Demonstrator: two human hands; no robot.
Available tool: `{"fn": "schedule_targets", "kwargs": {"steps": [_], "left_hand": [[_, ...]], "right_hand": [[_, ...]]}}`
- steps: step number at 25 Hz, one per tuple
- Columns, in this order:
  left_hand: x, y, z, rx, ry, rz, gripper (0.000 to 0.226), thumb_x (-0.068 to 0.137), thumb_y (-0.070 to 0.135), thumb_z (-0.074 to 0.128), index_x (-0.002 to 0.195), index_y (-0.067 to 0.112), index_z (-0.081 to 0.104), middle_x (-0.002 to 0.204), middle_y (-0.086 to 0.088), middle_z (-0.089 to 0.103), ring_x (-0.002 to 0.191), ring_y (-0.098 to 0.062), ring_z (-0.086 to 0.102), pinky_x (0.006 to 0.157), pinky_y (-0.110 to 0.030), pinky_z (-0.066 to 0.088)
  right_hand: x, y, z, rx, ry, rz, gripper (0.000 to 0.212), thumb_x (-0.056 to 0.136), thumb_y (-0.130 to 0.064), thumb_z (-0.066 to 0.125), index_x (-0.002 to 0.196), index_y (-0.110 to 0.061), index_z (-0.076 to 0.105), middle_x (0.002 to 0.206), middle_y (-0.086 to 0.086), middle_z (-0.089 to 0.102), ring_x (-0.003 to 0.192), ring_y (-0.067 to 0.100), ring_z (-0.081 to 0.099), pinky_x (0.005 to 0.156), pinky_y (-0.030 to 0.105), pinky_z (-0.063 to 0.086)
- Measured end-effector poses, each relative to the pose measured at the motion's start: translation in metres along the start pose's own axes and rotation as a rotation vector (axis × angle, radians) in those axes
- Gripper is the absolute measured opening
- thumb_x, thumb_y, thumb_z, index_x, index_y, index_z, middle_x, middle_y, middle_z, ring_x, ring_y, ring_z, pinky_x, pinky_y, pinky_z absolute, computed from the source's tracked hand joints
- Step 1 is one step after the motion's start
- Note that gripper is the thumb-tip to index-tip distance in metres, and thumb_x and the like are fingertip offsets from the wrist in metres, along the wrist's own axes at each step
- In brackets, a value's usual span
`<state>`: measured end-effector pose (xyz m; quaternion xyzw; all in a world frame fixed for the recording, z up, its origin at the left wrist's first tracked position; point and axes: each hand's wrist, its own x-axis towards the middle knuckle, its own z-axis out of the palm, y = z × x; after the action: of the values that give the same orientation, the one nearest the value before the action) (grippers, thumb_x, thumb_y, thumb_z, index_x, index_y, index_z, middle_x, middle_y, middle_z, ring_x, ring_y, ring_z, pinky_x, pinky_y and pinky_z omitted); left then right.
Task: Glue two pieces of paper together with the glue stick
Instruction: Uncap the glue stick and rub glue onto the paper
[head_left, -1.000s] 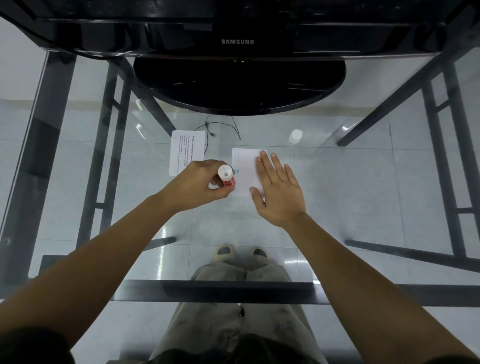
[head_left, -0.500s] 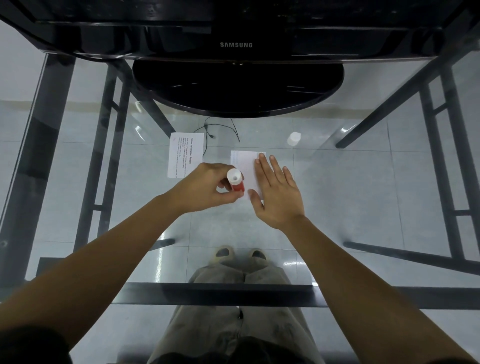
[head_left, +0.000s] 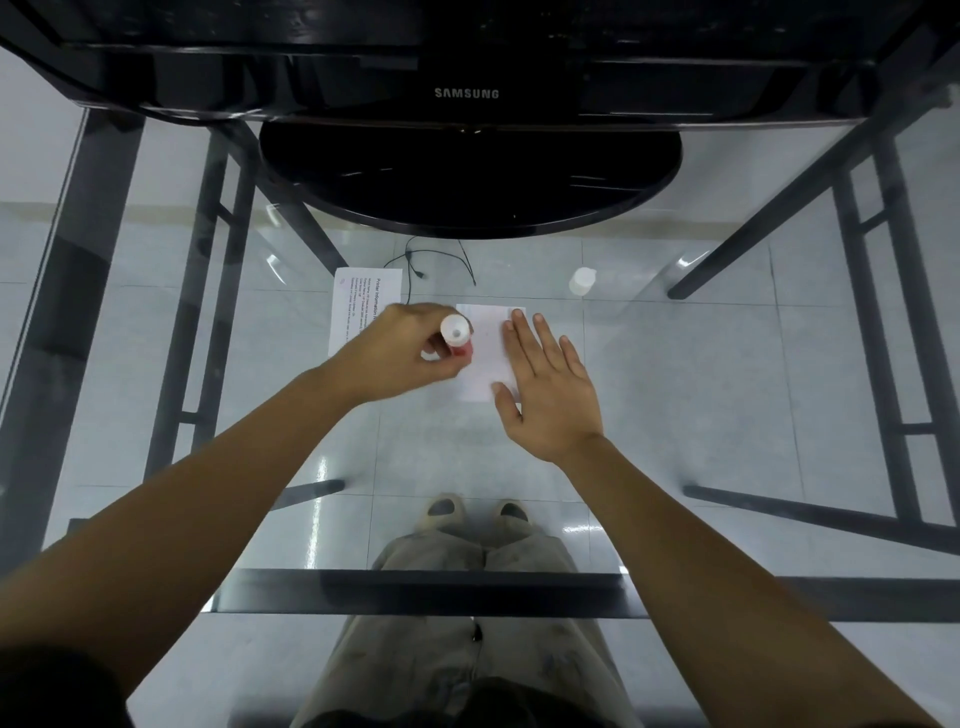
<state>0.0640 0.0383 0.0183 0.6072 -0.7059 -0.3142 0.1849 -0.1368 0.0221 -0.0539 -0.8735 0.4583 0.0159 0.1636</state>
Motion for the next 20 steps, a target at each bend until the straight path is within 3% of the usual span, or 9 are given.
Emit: {"fn": "schedule_targets", "kwargs": {"steps": [3,8,14,20], "left_hand": [[0.003,0.0,-0.005,-0.043,0.064,-0.023,0.021,0.078,0.02,0.072,0.095,0.008,0.065,0.087,-0.003,0.069,0.071,-0.005,0.061,0.07,-0.016,0.051],[-0.007,0.006,0.009,-0.013,-0.108,0.055,0.022,0.079,0.023,0.071,0.096,0.011,0.065,0.085,-0.001,0.068,0.074,-0.005,0.059,0.069,-0.01,0.046],[0.013,-0.006,-0.005,-0.014,0.048,-0.009,0.02,0.08,0.021,0.068,0.096,0.01,0.064,0.09,-0.005,0.068,0.076,-0.014,0.063,0.071,-0.024,0.053],[0.003,0.002,0.007,-0.023,-0.108,0.027,0.022,0.079,0.023,0.07,0.096,0.01,0.064,0.087,-0.002,0.068,0.072,-0.002,0.06,0.069,-0.009,0.048]], "right_hand": [[0.0,0.0,-0.001,0.013,0.002,-0.004,0.068,0.09,-0.051,0.013,0.148,-0.016,0.002,0.159,0.002,0.003,0.145,0.02,-0.004,0.116,0.037,-0.004],[0.0,0.0,-0.001,-0.002,-0.004,-0.003,0.068,0.092,-0.05,0.016,0.148,-0.016,0.002,0.159,0.002,0.0,0.145,0.02,-0.007,0.115,0.036,-0.006],[0.0,0.0,-0.001,0.002,-0.007,0.002,0.066,0.093,-0.048,0.021,0.148,-0.018,0.002,0.159,0.001,0.002,0.145,0.02,-0.005,0.114,0.035,-0.008],[0.001,0.0,0.0,-0.007,-0.009,0.001,0.067,0.092,-0.05,0.017,0.148,-0.017,0.001,0.159,0.002,0.001,0.145,0.02,-0.006,0.115,0.036,-0.006]]}}
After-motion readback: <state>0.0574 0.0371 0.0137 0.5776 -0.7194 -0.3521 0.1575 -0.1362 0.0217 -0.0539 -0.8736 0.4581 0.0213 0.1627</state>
